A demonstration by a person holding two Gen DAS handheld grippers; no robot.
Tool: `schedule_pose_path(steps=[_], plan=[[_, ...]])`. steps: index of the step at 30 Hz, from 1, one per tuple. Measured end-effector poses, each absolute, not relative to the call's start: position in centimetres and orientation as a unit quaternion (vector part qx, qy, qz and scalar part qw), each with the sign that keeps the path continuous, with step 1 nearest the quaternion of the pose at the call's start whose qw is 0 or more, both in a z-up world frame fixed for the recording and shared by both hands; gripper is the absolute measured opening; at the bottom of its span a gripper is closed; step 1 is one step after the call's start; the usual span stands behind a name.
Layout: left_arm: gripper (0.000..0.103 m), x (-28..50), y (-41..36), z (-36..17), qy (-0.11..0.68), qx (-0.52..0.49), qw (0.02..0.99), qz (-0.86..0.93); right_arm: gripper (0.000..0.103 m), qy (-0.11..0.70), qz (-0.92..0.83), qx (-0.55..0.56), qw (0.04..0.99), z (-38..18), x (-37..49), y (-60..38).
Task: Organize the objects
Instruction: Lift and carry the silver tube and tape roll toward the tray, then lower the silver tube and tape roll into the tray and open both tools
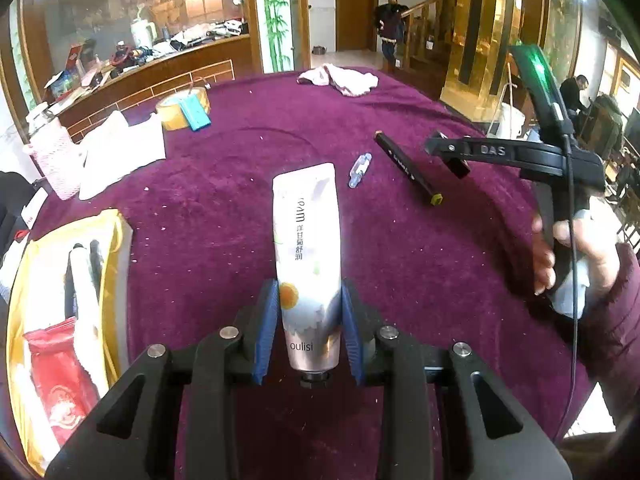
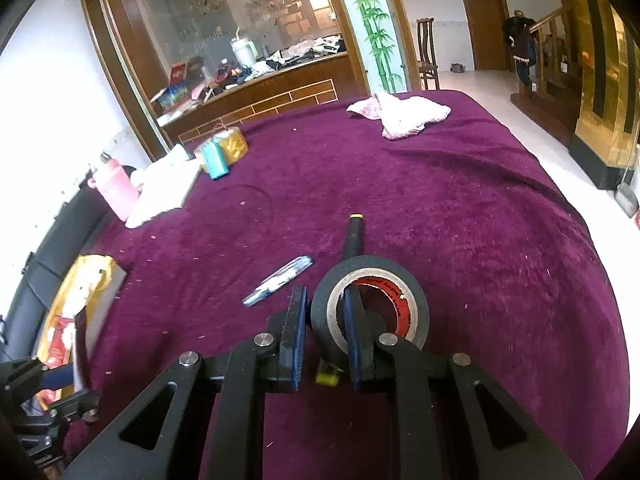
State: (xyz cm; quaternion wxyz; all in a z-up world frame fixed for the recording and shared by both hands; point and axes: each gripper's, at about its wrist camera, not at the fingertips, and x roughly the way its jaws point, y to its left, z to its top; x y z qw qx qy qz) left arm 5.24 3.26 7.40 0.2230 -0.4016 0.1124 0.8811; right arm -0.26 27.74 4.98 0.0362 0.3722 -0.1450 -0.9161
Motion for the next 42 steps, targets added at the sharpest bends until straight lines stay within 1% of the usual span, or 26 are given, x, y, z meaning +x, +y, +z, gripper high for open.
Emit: schedule_pose_path(steps=[6, 12, 20, 26, 32, 34, 42], plan=[[0.028, 6.7, 0.7, 8.7, 0.093, -0.382, 0.210, 0.895, 0.016, -0.157, -0.909, 0.381, 0.060, 6.8, 1.1, 25.8], [0.028, 8.1, -3.9, 8.7, 0.059, -0.380, 0.181, 0.905, 0.016, -0.110, -0.914, 0.380, 0.094, 8.7, 2.4, 20.1], [0.028, 9.1, -12.2, 7.7, -0.003, -0.382, 0.121, 0.916, 0.016, -0.056, -0.909, 0.383, 0.155, 10.1, 3.3, 11.5], [0.028, 9.6, -17.1, 6.6, -0.041, -0.385, 0.087, 0.918, 0.016, -0.042, -0.898, 0.386, 0.206, 10.3, 3.6, 6.2], [0.028, 9.5, -20.0, 5.8, -0.066, -0.384, 0.078, 0.918, 0.016, -0.025, -0.893, 0.381, 0.238, 10.5, 3.6, 2.5], [0.028, 9.3, -20.3, 5.7, -0.067, -0.384, 0.077, 0.918, 0.016, -0.014, -0.891, 0.385, 0.240, 10.3, 3.4, 1.4], [0.028, 7.5, -20.7, 5.3, -0.029, -0.389, 0.050, 0.919, 0.016, 0.017, -0.872, 0.415, 0.258, 8.5, 1.8, -4.3]])
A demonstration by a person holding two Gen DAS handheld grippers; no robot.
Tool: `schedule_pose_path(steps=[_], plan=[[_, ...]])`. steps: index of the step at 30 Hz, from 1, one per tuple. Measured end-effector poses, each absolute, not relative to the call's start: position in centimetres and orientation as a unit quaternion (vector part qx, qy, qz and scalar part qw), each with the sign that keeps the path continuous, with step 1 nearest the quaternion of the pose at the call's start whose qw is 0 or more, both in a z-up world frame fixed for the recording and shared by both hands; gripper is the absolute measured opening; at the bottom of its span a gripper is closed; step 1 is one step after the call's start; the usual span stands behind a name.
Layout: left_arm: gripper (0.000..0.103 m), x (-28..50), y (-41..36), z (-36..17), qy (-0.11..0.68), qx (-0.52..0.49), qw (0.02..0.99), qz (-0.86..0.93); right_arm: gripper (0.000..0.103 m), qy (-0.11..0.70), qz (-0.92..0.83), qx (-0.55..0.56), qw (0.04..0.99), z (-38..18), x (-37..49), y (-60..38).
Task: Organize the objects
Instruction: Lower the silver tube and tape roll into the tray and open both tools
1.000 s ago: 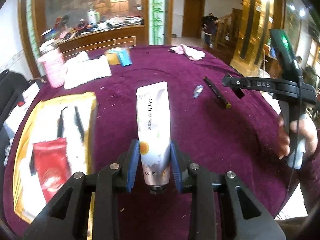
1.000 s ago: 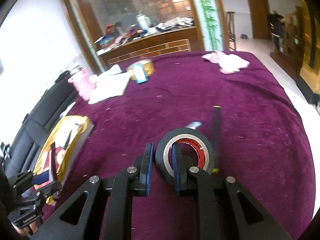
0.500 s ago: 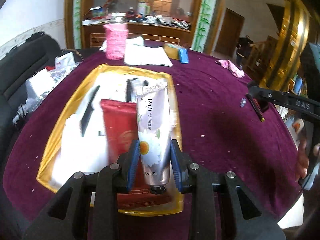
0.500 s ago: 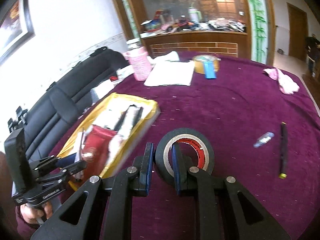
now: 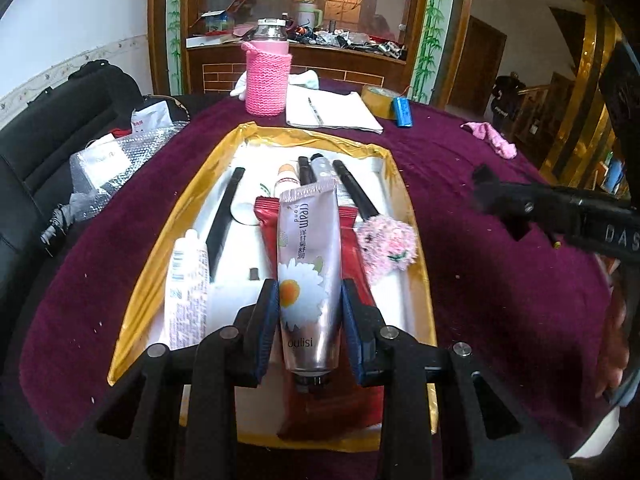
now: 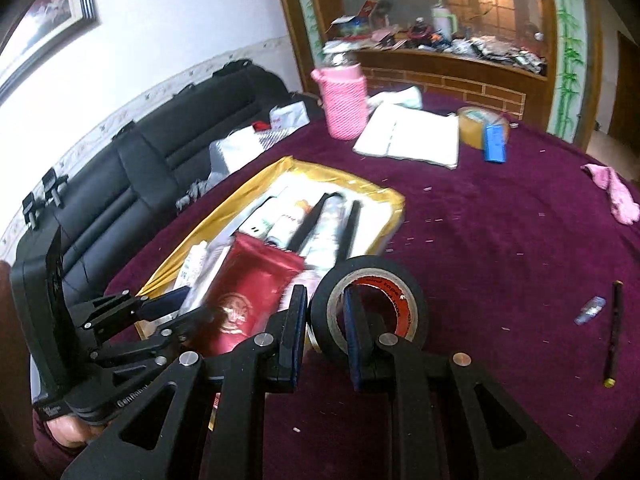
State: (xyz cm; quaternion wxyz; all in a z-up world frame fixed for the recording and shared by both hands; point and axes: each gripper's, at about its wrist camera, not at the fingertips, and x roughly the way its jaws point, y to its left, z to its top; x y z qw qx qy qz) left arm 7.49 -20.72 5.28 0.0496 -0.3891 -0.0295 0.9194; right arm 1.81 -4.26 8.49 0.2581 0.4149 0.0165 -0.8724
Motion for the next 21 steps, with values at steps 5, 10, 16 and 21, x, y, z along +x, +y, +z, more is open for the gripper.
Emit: schedule_pose_path(steps=[5, 10, 16, 21], plan=[[0.028, 6.3, -21.3, 5.5, -0.006, -0.388, 0.016, 0.922, 0.016, 0.022, -0.858, 0.436, 0.270, 7.0, 0.4, -7.3], [0.028, 5.5, -21.8, 5.7, 0.018, -0.379, -0.010, 0.925, 0.016, 0.035, -0.853, 0.449, 0.265, 5.7, -1.3, -9.4], [0.028, 4.4, -22.4, 5.3, 0.025, -0.383, -0.016, 0.923, 0.016, 0.040, -0.852, 0.460, 0.249, 4.9, -3.8, -10.2], [0.028, 3.7, -22.5, 4.5, 0.024, -0.393, -0.014, 0.919, 0.016, 0.037, -0.848, 0.468, 0.246, 4.7, -5.5, -10.9]])
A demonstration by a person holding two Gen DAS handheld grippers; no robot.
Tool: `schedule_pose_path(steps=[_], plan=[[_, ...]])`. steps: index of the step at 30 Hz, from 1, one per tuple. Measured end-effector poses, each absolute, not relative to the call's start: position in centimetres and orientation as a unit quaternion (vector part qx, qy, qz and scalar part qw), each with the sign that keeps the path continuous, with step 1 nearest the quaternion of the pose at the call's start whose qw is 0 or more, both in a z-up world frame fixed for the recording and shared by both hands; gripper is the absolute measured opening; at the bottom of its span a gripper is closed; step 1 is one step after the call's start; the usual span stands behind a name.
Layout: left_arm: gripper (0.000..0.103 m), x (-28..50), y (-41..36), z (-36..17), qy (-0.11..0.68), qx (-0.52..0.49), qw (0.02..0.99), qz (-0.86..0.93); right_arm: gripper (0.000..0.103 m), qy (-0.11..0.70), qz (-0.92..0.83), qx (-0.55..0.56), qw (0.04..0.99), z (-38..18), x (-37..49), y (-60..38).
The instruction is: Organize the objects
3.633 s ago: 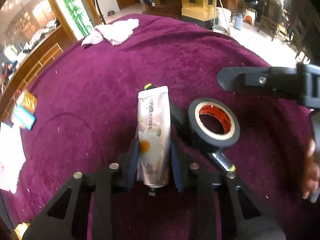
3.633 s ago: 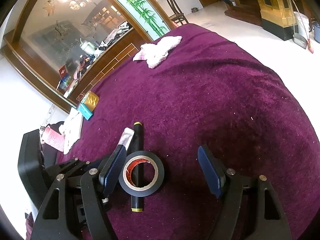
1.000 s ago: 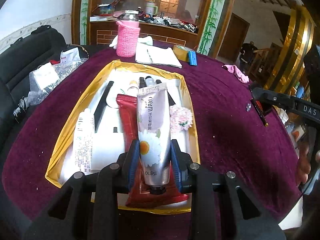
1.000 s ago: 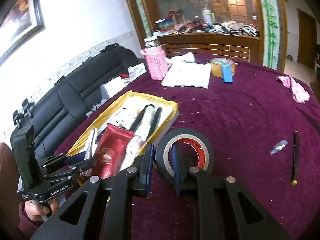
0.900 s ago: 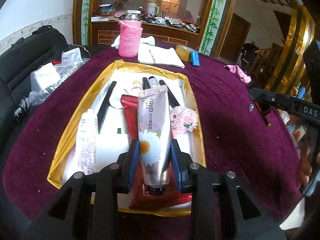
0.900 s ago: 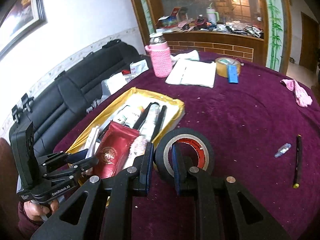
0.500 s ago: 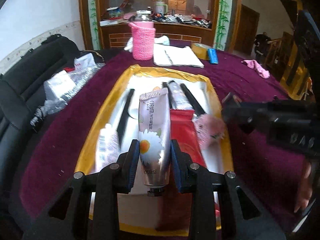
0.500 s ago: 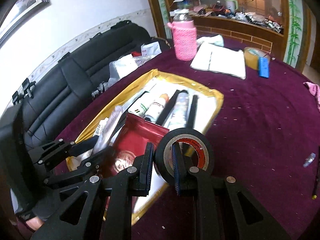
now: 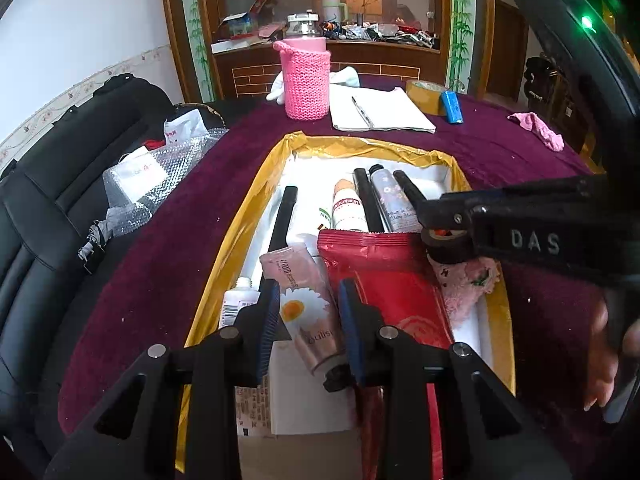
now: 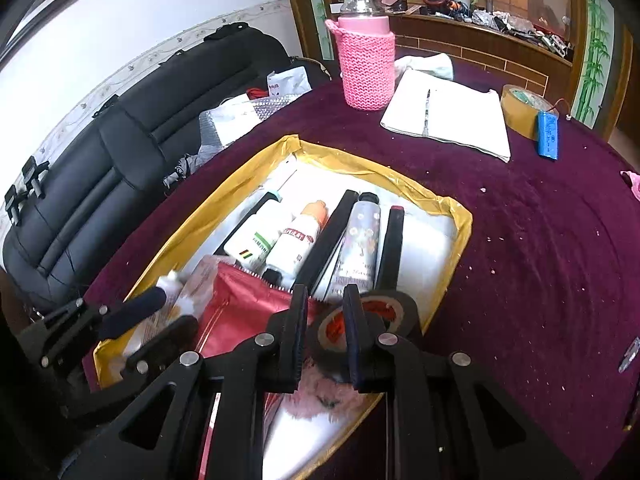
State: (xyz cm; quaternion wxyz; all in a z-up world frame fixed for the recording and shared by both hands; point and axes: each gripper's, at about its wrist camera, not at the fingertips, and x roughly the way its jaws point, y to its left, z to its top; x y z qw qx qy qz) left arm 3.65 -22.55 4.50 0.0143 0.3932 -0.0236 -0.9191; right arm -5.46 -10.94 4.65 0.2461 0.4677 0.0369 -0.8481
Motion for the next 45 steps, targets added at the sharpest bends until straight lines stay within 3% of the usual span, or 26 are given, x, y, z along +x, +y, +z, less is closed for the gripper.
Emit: schedule_pose_path(steps=[13, 23, 33, 40, 45], plan=[[0.028, 2.0, -23.2, 3.8, -0.022, 0.402, 0.021, -0.915, 0.016, 0.045, -0.841, 0.481, 0.244, 3.3, -8.5, -12.7], [0.028, 1.7, -24.1, 3.8, 0.008, 0.402, 0.012, -0.916, 0.016, -0.053, -0.817, 0.505, 0.272, 3.1, -9.9, -10.4], [0.030, 1.8, -24.1, 3.6, 0.008, 0.404, 0.015, -0.914, 0.022, -0.014, -0.831, 0.488, 0.266, 6.9, -6.3, -8.7], [0.032, 2.3, -24.9, 3.6, 0.047, 0.411, 0.009, -0.910, 0.025, 0.002, -0.813, 0.512, 0.278, 6.0, -4.0, -8.5], [0.032, 3.1, -24.7, 4.3, 0.055, 0.402, 0.002, -0.914, 0.025, 0.070, -0.816, 0.511, 0.259, 4.7, -5.0, -10.8]])
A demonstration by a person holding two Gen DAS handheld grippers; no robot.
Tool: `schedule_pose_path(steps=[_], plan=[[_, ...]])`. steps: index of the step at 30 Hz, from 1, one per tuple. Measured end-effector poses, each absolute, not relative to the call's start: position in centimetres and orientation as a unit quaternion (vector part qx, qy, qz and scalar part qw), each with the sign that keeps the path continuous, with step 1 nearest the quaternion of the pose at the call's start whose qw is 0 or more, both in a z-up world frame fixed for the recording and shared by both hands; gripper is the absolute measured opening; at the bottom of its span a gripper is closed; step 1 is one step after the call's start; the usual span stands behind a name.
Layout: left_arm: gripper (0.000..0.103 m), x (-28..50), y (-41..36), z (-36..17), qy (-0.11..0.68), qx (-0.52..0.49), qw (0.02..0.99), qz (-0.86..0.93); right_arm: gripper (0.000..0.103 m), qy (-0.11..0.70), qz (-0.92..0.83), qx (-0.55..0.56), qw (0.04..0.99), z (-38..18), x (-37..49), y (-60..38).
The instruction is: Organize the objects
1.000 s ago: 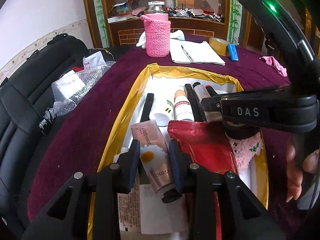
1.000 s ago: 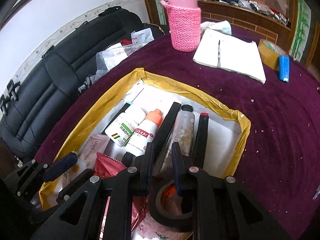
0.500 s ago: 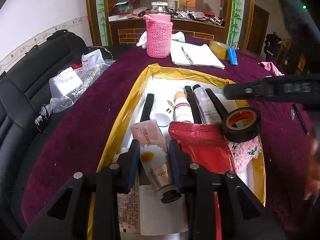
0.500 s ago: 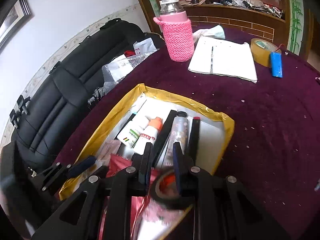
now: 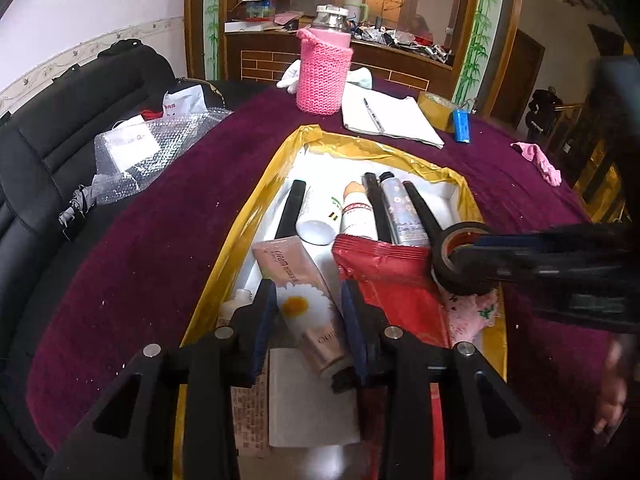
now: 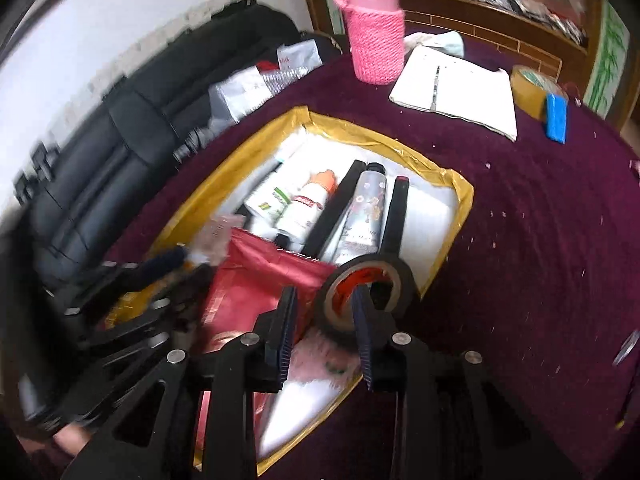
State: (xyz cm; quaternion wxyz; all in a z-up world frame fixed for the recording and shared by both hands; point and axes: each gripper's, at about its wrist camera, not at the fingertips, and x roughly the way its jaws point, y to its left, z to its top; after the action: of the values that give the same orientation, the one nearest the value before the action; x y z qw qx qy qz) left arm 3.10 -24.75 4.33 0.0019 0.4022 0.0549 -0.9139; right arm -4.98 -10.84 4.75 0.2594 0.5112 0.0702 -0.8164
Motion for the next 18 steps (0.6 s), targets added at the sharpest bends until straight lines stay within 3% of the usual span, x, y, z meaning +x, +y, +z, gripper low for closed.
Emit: schedule_pose_path(steps=[6, 11, 16, 18], plan=[[0.034, 3.6, -24.1, 4.7, 0.055, 0.400, -0.006, -0.915, 0.024, 0.175, -0.831, 0.482, 0.217, 3.7, -6.7, -13.7], [0.049, 3.8, -23.5, 4.6, 0.060, 0.398, -0.011, -0.915, 0.025, 0.205, -0.846, 0.453, 0.193, 3.6, -8.7, -14.6], [0.053, 4.3, -23.2, 4.9, 0.063, 0.392, -0.008, -0.918, 0.032, 0.118, -0.822, 0.504, 0.238, 3.8, -8.7, -13.2], [0.056, 4.6, -23.3, 5.3, 0.064, 0.385, 0.001, -0.921, 0.041, 0.054, -0.808, 0.525, 0.263, 4.0, -7.9, -11.8]])
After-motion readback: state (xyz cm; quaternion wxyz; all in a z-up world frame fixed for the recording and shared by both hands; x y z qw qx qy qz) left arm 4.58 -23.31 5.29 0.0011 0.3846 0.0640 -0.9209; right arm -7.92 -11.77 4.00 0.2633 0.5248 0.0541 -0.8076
